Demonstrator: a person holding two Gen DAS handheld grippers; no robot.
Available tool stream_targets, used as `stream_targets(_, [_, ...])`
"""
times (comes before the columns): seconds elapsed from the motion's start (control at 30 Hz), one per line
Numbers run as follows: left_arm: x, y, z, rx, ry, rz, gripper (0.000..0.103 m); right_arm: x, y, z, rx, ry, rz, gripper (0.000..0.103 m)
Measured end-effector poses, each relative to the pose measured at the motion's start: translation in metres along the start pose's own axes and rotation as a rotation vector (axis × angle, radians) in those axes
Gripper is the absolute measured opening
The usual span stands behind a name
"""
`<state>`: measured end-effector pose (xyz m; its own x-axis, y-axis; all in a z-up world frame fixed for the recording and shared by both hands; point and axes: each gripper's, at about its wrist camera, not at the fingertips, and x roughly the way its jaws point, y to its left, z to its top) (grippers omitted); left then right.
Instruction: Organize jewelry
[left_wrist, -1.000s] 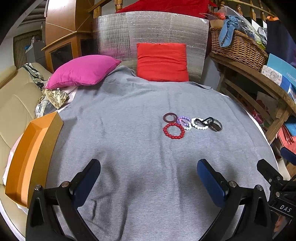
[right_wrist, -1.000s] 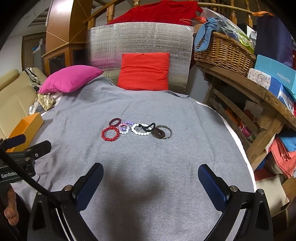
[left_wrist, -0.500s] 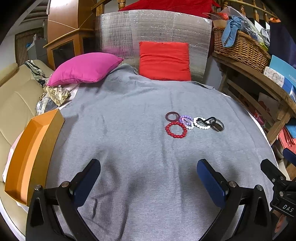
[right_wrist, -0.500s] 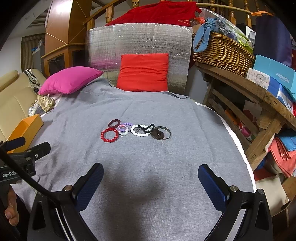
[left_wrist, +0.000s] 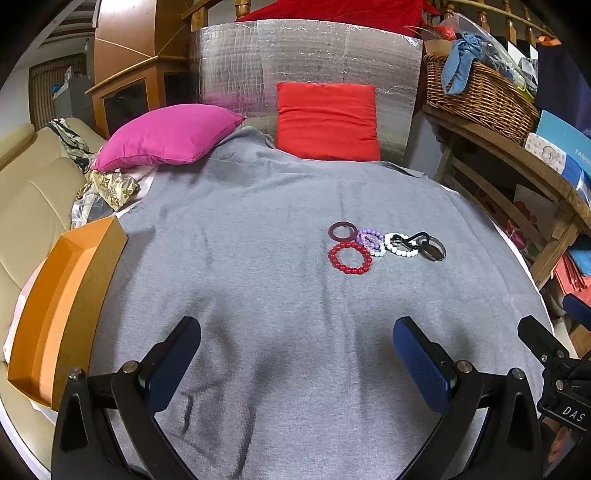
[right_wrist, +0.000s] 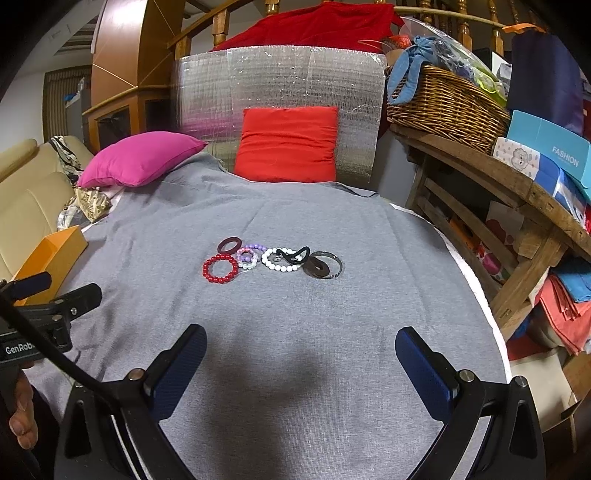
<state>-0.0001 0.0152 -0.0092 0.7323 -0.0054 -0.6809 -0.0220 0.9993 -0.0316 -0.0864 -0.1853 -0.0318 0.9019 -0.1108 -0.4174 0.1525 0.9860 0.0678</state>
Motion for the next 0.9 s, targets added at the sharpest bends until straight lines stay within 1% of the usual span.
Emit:
stream_targets(0.6, [0.001, 0.004, 0.000, -0.004, 0.002, -0.007, 0.103, -0.001, 0.001, 0.002, -0.001, -0.004, -0.003, 0.103])
stream_targets(0.9, [0.016, 0.009, -0.004, -0.014, 0.026, -0.002, 0.103, 0.013, -0.010, 0.004, 0.015, 0.016, -0.003, 0.103])
